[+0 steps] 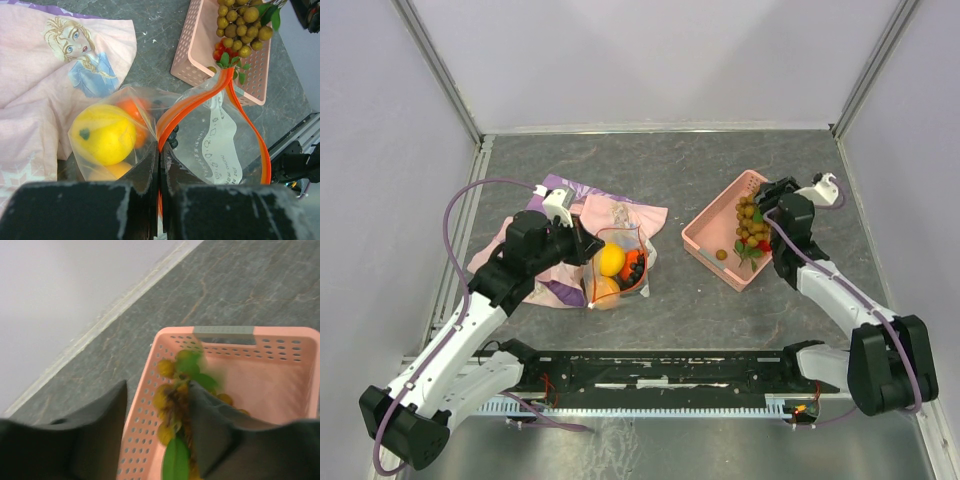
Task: Open the zip-top bag and remove the fake food
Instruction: Place the fake fruit in the bin.
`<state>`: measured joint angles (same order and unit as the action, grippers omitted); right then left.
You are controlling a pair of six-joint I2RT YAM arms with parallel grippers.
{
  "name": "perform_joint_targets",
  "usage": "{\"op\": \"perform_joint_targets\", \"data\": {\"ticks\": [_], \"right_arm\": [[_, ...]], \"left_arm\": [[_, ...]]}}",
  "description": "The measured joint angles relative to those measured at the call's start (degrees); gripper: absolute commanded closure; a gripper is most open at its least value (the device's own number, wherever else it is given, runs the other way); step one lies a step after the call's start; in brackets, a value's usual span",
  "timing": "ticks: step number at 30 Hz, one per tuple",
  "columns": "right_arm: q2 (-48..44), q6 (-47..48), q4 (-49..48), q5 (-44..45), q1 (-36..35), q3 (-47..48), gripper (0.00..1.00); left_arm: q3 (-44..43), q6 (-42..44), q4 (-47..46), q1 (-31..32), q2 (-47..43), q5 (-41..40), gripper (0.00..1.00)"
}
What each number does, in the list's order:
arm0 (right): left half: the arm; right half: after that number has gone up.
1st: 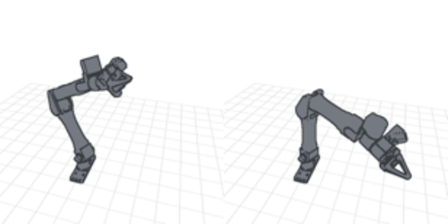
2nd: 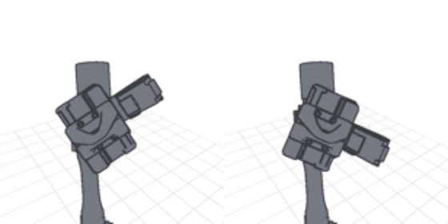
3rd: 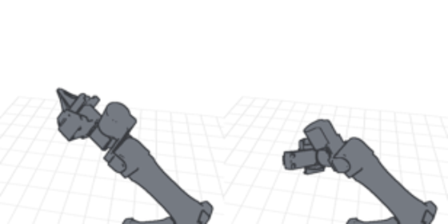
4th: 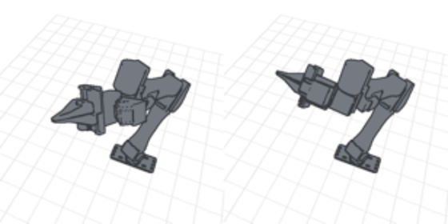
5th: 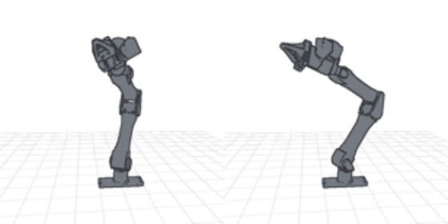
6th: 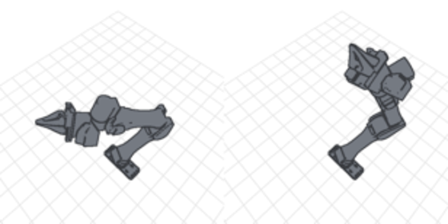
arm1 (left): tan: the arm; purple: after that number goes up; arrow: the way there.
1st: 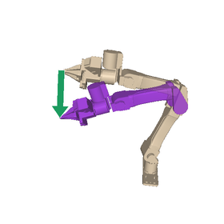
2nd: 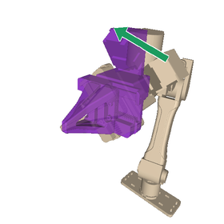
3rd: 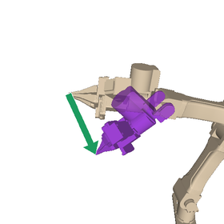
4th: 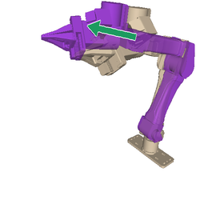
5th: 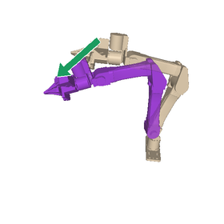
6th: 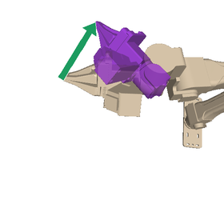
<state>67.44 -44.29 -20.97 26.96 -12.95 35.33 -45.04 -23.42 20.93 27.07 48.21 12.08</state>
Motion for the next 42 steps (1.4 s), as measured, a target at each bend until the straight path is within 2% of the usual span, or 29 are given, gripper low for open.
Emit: {"op": "perform_joint_targets", "data": {"ticks": [2, 3, 9, 19, 34, 42], "right_arm": [[1.3, -0.5, 0.1, 0.1, 1.0, 0.0, 0.02], [1.9, -0.7, 0.8, 0.5, 1.7, 0.0, 0.01], [1.0, 0.3, 3.6, 2.9, 3.5, -1.4, 0.01], [-9.8, 8.2, 3.8, 0.6, 3.5, -3.8, 0.01], [-18.7, 12.1, 2.5, -19.2, 3.5, -6.3, 0.01], [-18.5, 11.7, 2.6, -29.6, 3.5, -6.2, 0.01]], "left_arm": [[0.0, 0.0, 0.0, 0.0, 0.0, 0.0, 0.97], [0.0, 0.0, 0.0, 0.0, 0.0, 0.0, 0.97], [0.2, 0.0, -0.1, 0.0, -0.6, 0.0, 0.97], [0.4, 0.0, -0.6, 0.0, -0.7, 0.0, 0.97], [1.5, 0.0, -2.1, 0.0, -0.6, 0.5, 0.97], [1.6, -0.1, -3.1, 0.0, 0.0, 0.6, 0.97]]}}
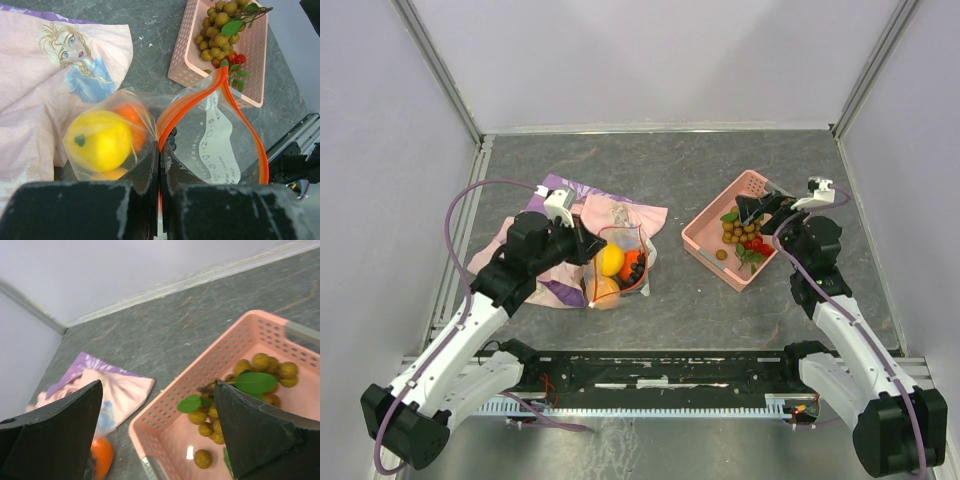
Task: Open the zip-top bag and remove the fake food
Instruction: Place the fake fruit in the bin, then pick up the fake fruit from the zipper food storage bag.
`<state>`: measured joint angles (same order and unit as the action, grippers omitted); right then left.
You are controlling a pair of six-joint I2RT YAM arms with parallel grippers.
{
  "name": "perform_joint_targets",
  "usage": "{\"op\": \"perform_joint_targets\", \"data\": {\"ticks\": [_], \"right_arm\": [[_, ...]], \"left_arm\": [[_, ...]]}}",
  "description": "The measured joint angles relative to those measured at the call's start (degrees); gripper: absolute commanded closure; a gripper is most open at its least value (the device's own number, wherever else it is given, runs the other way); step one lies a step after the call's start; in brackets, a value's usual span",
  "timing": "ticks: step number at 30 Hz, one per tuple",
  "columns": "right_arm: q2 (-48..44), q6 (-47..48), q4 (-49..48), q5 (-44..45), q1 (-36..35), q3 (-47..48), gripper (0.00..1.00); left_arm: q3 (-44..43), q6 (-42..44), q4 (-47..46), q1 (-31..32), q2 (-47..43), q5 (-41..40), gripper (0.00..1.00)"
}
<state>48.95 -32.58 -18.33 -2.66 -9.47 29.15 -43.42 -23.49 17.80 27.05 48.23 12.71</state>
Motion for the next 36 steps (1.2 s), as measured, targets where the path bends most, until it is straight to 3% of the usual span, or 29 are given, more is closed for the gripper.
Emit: {"op": "perform_joint_targets", "data": {"ticks": [16, 36], "right_arm": [[4.8, -4.5, -4.0, -29.0, -2.3, 9.0, 0.01], [13.9, 5.4, 3.7, -35.0, -25.8, 17.9, 0.07]], "left_arm": [[1.7, -2.2, -6.4, 0.0, 4.2, 6.7, 0.97], [6.6, -9.6, -15.4, 0.0, 7.8, 13.9, 0.97]]}}
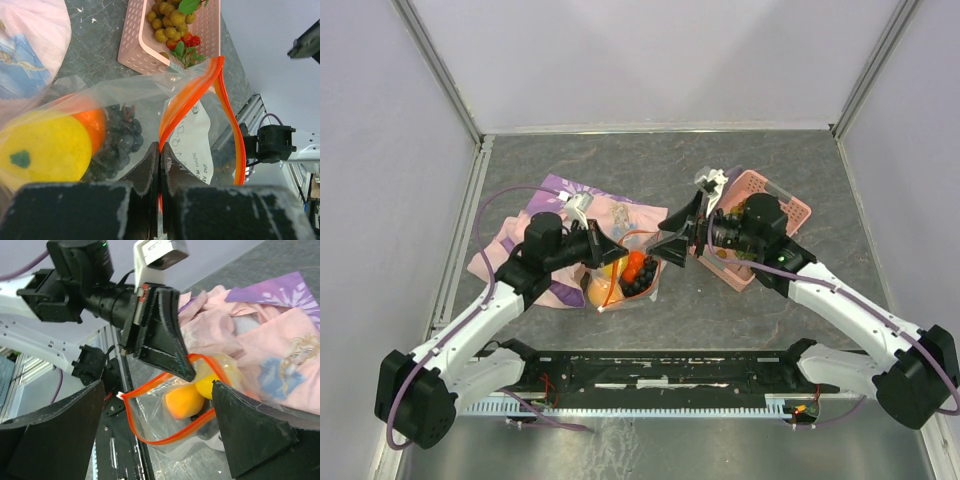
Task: Open the zip-top bag and remove the fake food
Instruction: Pick up the fake fruit from the zipper food storage bag.
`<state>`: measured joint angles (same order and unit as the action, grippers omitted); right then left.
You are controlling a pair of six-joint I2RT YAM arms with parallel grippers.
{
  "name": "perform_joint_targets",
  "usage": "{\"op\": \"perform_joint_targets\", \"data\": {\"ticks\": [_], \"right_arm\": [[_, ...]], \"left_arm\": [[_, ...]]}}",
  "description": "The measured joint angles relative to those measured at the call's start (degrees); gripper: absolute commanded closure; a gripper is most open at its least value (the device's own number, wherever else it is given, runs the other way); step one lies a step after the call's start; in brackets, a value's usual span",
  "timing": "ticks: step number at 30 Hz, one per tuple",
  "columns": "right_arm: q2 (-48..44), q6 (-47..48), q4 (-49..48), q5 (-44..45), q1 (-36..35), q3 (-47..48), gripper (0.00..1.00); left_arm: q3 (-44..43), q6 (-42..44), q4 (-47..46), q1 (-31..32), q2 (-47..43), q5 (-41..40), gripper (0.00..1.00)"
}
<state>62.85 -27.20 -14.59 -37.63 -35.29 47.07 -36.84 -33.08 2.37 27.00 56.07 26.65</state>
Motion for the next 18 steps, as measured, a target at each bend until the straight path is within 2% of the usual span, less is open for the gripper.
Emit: {"op": "perform_joint_targets", "data": {"ticks": [13, 18], "right_arm": [[7.2, 8.2, 10.4, 4.4, -11.7, 6.1, 0.19], [10.3, 10.2, 15.5, 8.1, -14.2, 9.0, 0.35]], "left_arm": [[1.4, -1.1, -2.5, 0.0, 1.0, 0.7, 0.97], [1.6, -1.2, -2.5, 0.0, 1.2, 0.6, 0.97]]}}
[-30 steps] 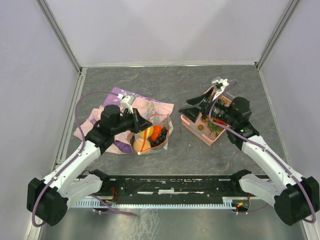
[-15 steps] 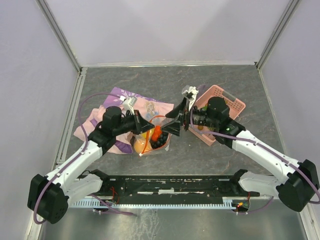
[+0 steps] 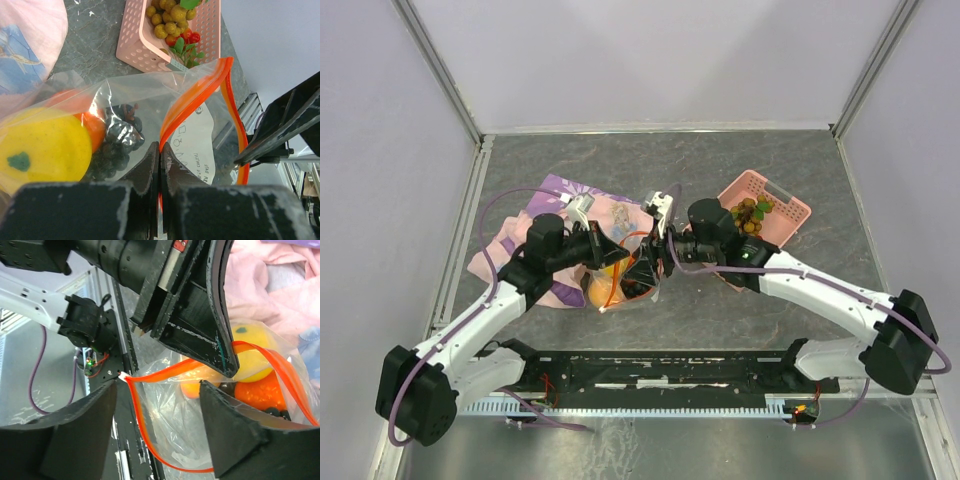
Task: Open the zip-top bag and remove the fake food
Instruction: Pick up the fake fruit from the zipper food storage bag.
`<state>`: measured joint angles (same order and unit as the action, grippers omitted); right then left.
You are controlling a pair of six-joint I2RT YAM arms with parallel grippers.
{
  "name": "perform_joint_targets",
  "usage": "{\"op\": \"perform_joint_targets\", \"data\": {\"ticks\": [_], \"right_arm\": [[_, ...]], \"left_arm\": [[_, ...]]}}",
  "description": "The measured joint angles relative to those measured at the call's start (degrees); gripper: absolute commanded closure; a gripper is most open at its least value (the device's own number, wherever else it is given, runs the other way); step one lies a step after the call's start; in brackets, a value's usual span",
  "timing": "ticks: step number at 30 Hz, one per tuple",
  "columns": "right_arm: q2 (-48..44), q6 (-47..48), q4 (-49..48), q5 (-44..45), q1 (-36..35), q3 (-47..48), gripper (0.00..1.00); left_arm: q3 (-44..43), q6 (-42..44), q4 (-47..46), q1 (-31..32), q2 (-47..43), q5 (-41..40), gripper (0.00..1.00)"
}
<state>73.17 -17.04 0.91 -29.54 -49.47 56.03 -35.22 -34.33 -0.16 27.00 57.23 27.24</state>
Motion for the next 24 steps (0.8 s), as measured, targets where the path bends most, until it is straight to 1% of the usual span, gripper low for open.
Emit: {"op": "perform_joint_targets", "data": {"ticks": [4, 8, 19, 24], "right_arm": [[1.8, 0.9, 4.2, 4.1, -0.9, 1.8, 0.47], [3.0, 0.9, 8.5, 9.1, -1.3, 2.7, 0.52], [5.0, 1.0, 17.9, 23.1, -1.4, 2.8, 0.52], [5.6, 0.9, 19.2, 26.3, -1.4, 2.3, 0.52]], "left_arm": [[0.0, -0.1, 0.0, 0.0, 0.1, -0.1, 0.97], [0.0, -0.4, -0.1, 0.2, 0.4, -0.1, 0.97], [0.9, -2.1, -3.1, 2.7, 4.8, -0.1, 0.97], [0.9, -2.6, -5.8, 6.1, 8.5, -0.4, 0.97]]}}
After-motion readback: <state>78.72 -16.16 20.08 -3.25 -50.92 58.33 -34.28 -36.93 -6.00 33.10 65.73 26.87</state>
